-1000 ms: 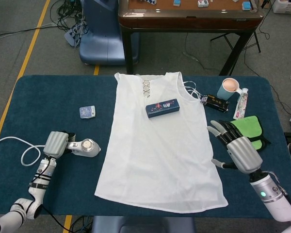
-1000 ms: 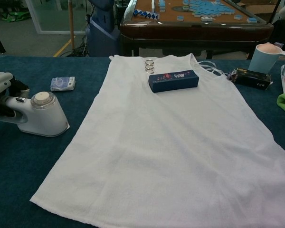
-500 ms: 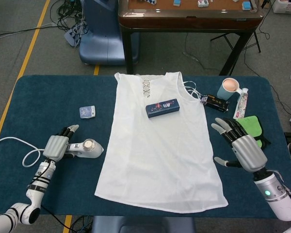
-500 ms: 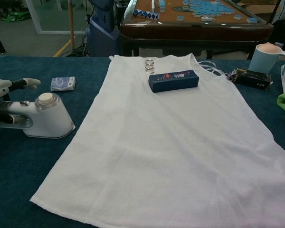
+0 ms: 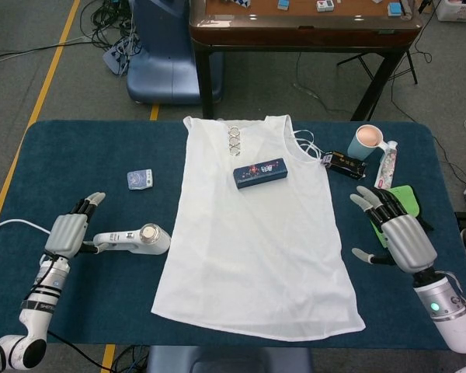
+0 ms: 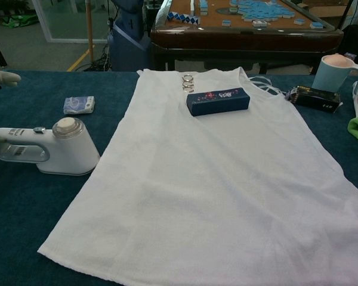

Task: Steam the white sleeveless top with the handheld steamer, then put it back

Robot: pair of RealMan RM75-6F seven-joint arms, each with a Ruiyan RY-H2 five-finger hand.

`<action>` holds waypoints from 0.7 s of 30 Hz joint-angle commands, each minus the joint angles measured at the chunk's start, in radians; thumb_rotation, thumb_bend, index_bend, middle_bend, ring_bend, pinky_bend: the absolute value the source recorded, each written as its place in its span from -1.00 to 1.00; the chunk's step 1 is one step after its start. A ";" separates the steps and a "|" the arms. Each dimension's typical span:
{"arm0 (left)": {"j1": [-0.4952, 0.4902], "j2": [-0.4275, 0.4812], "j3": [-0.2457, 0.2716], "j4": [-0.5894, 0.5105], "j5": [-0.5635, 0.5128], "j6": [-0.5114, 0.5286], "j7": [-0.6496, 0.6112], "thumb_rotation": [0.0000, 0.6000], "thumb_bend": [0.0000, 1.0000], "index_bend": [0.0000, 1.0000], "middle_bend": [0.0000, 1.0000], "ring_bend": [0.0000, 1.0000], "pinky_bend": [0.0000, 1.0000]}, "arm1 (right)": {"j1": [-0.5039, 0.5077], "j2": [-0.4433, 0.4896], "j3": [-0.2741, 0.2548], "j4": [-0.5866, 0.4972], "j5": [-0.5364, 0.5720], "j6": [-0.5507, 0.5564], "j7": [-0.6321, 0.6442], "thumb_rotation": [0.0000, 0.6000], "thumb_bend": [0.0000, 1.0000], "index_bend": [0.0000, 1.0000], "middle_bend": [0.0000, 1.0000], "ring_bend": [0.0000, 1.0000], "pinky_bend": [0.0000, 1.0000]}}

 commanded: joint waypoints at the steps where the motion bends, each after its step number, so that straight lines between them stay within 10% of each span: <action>1: 0.040 0.019 -0.014 -0.011 0.014 0.090 0.008 1.00 -0.80 -0.91 -0.83 -0.79 -0.38 | -0.017 -0.012 0.002 0.022 0.029 -0.002 -0.026 1.00 -0.77 -1.00 -0.87 -0.98 -0.89; 21: 0.257 0.096 0.051 -0.150 0.047 0.374 0.144 1.00 -0.80 -0.78 -0.71 -0.73 -0.38 | -0.151 -0.032 -0.002 0.029 0.175 0.047 -0.148 1.00 -0.74 -1.00 -0.80 -0.98 -0.89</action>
